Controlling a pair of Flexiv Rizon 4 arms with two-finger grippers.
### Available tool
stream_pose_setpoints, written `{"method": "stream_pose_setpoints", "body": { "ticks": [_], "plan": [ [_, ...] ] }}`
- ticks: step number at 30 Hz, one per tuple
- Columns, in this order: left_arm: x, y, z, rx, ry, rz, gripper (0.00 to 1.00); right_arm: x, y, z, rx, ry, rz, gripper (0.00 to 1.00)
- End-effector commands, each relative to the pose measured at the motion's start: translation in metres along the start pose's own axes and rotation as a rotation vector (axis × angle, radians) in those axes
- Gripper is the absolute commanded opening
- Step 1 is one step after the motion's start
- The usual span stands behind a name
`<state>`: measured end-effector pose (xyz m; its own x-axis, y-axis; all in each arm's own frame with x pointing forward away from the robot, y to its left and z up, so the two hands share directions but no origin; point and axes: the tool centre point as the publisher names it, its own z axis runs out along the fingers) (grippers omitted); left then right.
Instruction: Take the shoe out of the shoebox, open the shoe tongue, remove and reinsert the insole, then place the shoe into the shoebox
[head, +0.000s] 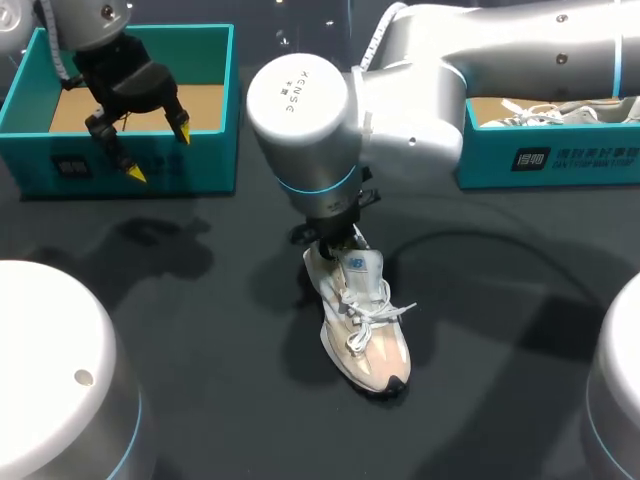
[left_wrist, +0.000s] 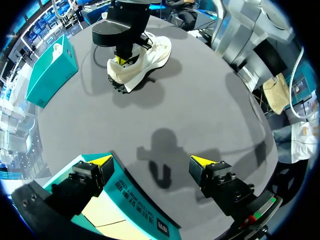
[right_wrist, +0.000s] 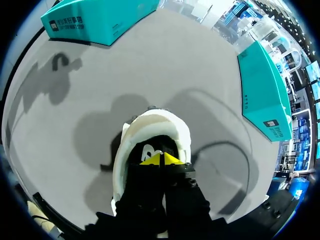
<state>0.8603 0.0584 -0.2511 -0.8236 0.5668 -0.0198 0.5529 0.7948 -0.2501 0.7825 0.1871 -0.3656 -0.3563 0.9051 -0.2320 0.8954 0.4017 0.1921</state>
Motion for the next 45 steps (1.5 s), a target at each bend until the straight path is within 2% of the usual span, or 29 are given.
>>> {"method": "stream_pose_setpoints", "body": {
  "ticks": [1, 6, 13, 16, 19, 25, 32, 35, 38, 41, 45],
  "plan": [
    [0.000, 0.000, 0.000, -0.001, 0.000, 0.000, 1.00, -0.001, 0.000, 0.023, 0.037, 0.014, -0.006, 0.00],
    [0.000, 0.000, 0.000, -0.001, 0.000, 0.000, 1.00, 0.003, -0.006, 0.034, 0.091, 0.025, -0.019, 0.00],
    [0.000, 0.000, 0.000, -0.001, 0.000, 0.000, 1.00, 0.000, -0.014, 0.001, 0.082, -0.079, -0.008, 0.00],
    [0.000, 0.000, 0.000, -0.001, 0.000, 0.000, 1.00, -0.004, -0.017, -0.003, 0.099, -0.120, -0.003, 0.00],
    [0.000, 0.000, 0.000, -0.001, 0.000, 0.000, 1.00, -0.009, -0.021, 0.001, 0.120, -0.130, 0.007, 0.00],
    [0.000, 0.000, 0.000, -0.001, 0.000, 0.000, 1.00, -0.017, -0.030, 0.025, 0.174, -0.105, 0.028, 0.00],
    [0.000, 0.000, 0.000, -0.001, 0.000, 0.000, 1.00, -0.006, -0.038, 0.039, 0.206, -0.037, 0.023, 0.00],
    [0.000, 0.000, 0.000, -0.001, 0.000, 0.000, 1.00, -0.002, -0.038, 0.032, 0.201, -0.026, 0.018, 0.00],
    [0.000, 0.000, 0.000, -0.001, 0.000, 0.000, 1.00, -0.003, -0.032, 0.014, 0.212, -0.023, 0.008, 0.00],
    [0.000, 0.000, 0.000, -0.001, 0.000, 0.000, 1.00, -0.006, -0.027, -0.001, 0.237, 0.020, -0.002, 0.00],
    [0.000, 0.000, 0.000, -0.001, 0.000, 0.000, 1.00, -0.008, -0.026, -0.009, 0.279, 0.069, -0.013, 0.00]
  ]
}}
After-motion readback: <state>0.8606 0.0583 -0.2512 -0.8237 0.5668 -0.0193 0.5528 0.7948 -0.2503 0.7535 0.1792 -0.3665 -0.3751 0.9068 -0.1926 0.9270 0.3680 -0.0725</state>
